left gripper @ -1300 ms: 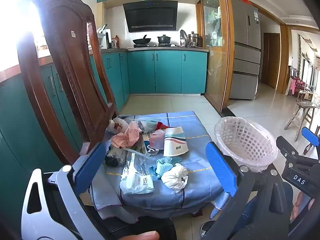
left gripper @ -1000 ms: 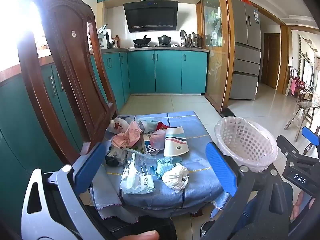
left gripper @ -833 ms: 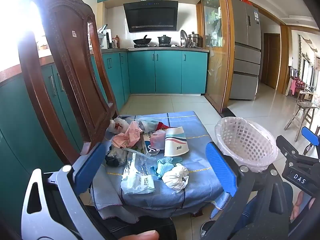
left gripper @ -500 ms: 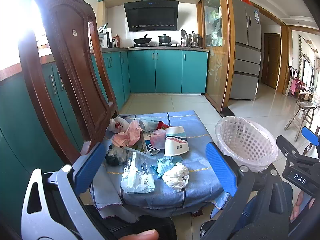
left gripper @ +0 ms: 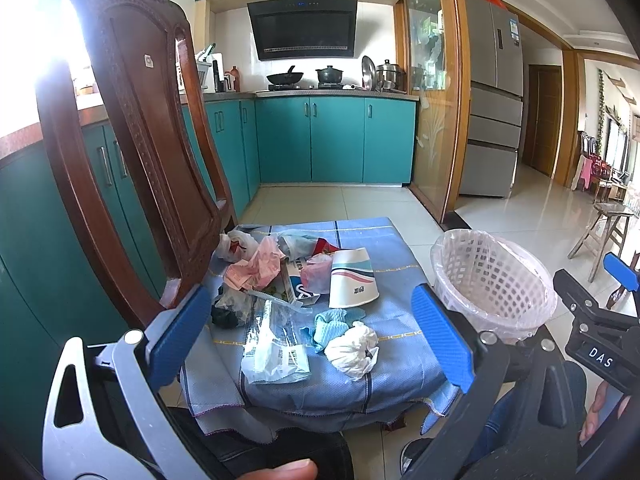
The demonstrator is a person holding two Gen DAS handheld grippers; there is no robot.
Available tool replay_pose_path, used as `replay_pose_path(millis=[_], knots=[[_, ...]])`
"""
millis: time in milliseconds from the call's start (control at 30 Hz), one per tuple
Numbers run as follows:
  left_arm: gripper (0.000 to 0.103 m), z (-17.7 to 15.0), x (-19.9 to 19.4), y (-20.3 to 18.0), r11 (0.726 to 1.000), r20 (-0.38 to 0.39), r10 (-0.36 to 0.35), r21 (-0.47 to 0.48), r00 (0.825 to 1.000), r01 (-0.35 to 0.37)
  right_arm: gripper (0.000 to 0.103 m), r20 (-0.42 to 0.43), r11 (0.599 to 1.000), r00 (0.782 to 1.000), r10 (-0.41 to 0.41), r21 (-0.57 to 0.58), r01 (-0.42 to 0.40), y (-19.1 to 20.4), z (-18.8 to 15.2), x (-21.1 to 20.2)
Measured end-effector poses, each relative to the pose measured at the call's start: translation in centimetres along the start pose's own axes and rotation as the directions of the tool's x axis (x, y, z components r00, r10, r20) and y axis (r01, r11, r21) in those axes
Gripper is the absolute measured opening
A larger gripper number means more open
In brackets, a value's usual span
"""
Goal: Collect trash
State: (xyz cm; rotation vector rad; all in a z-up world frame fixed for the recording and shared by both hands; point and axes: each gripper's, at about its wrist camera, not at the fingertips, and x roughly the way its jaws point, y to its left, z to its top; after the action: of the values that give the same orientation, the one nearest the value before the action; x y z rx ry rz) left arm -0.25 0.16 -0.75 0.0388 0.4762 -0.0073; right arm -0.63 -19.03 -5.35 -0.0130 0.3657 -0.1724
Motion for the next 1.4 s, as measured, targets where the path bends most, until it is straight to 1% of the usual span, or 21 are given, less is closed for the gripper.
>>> replay_pose_path(millis=[1400], knots=[[0.1, -0.11, 0.04, 0.07, 1.0, -0.009, -0.002, -0.004, 1.0, 0.002, 0.1, -0.004, 1.0, 1.0, -0.008, 0.001, 0.008, -0.1, -0.28, 0.1]])
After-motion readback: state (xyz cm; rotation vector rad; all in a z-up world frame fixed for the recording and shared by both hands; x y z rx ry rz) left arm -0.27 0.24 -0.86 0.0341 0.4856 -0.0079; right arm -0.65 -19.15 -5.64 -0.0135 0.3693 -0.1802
